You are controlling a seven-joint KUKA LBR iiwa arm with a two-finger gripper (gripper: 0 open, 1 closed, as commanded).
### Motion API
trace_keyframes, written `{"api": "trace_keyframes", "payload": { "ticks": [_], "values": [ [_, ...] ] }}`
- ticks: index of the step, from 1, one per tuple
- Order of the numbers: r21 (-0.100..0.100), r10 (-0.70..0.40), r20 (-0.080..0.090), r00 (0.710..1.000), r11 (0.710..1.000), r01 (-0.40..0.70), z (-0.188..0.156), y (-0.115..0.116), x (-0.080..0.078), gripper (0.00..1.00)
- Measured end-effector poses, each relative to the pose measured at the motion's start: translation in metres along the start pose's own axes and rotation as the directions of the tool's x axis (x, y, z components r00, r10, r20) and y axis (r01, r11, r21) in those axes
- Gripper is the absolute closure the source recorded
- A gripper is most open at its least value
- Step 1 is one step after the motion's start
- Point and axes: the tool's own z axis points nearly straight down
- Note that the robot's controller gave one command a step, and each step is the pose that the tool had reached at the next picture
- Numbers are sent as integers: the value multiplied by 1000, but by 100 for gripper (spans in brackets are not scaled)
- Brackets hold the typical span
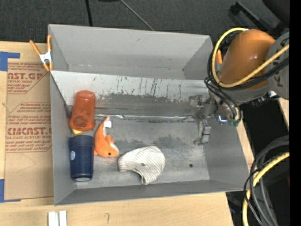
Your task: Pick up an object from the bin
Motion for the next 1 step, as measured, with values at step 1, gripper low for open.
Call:
{"api": "trace_keyframes", "payload": {
  "ticks": [1],
  "values": [
    [1, -1, 8, 1000, 1000, 1, -5, 0, -2, 0]
  ]
}}
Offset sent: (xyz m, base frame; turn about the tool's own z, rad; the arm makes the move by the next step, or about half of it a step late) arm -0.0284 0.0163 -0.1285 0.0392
